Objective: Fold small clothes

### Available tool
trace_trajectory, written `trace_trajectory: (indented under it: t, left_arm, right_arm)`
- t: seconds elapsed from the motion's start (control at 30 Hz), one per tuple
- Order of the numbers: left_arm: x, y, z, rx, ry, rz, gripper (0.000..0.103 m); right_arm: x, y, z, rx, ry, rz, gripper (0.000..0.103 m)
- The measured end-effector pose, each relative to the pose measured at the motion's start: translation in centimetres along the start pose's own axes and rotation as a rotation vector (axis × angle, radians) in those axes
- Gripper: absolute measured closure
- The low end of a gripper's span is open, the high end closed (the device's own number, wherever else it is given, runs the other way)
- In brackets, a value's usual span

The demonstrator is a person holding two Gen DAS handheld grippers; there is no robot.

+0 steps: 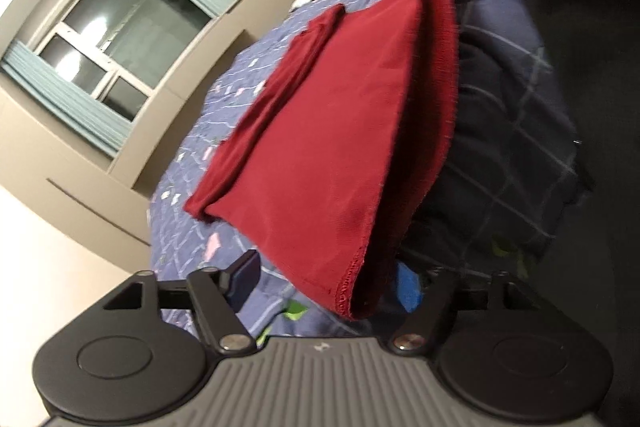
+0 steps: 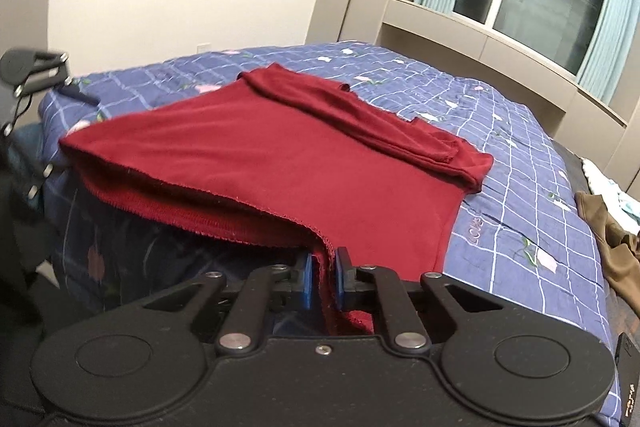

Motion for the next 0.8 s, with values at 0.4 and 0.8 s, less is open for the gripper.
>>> trace_trajectory:
  t: [0.4, 0.8]
  left_arm:
    - [0.4, -1.2, 0.5, 0.07, -0.101, 0.037, 0.016]
    - [-1.6, -2.9, 0.5, 0.126, -0.119, 0.041, 0.09]
  right_arm:
    - [2.3, -1.8, -2.3, 0.004, -0.038, 0.002, 0.097]
    - [1.5, 0.6, 1.1, -0.079, 0.05, -0.034, 0.074]
Point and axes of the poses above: each gripper's, at about its wrist camera, not at the fingertips, and y roughly against the way its jaws point, x to its right, z to its underside, the point moved 7 cm from there along -y, roughly the way its jaws point, and after that the axes turned 3 degrees about -x, right-handed, at the moved point
